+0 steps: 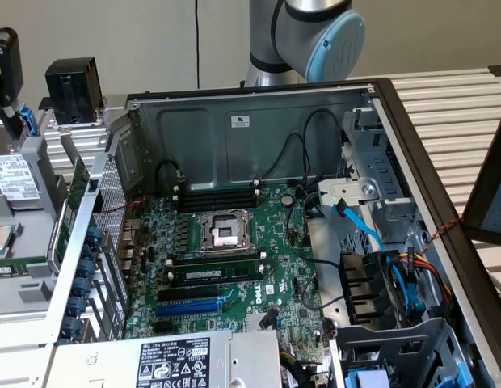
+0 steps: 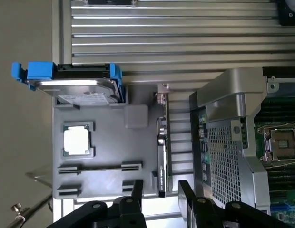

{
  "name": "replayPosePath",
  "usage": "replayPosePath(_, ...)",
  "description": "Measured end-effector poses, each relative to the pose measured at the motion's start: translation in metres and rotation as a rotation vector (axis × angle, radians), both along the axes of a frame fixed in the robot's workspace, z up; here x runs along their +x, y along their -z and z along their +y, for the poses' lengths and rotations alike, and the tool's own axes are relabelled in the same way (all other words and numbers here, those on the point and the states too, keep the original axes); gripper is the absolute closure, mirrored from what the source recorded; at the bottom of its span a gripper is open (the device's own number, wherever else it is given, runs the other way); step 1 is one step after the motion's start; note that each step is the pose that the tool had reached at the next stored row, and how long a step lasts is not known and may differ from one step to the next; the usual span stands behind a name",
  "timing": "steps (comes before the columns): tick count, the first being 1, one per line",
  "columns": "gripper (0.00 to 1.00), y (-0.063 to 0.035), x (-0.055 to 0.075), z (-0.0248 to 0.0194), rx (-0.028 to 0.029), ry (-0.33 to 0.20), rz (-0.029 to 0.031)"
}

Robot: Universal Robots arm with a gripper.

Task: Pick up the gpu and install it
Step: 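Pick up the gpu and move the gpu toward the slot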

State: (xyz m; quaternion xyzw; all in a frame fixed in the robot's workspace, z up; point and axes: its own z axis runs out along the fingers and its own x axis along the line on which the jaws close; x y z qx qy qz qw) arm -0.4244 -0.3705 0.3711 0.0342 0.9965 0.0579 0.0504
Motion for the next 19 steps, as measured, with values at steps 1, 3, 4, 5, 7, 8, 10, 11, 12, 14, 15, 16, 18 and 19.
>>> replayPosePath(1,0.58,0.0017,0.001,-0.0005,0.0009,0.0,0.0)
replayPosePath(3,0.58,0.0054,0.001,-0.0004,0.0026,0.0,-0.0001)
replayPosePath(4,0.58,0.0072,0.002,-0.0005,0.0033,0.0,-0.0001)
replayPosePath(5,0.58,0.009,0.002,-0.0004,0.0036,0.001,-0.0001)
replayPosePath(7,0.58,0.0128,0.002,-0.0004,0.0039,0.003,-0.0001)
replayPosePath(8,0.58,0.0146,0.003,-0.0004,0.0038,0.003,0.0)
replayPosePath(10,0.58,0.018,0.003,0.0,0.0039,0.003,-0.0005)
replayPosePath(11,0.58,0.0195,0.003,0.0001,0.0043,0.003,-0.0012)
replayPosePath(12,0.58,0.0208,0.003,0.0001,0.0049,0.003,-0.0022)
replayPosePath(14,0.58,0.0237,0.003,0.0002,0.0082,0.007,-0.0027)
replayPosePath(15,0.58,0.025,0.003,0.0002,0.0109,0.009,-0.0028)
replayPosePath(16,0.58,0.0263,0.003,0.0002,0.0145,0.012,-0.0028)
replayPosePath(18,0.58,0.0288,0.003,0.0002,0.0223,0.021,-0.0026)
replayPosePath(19,0.58,0.0307,0.003,0.0002,0.0242,0.027,-0.0028)
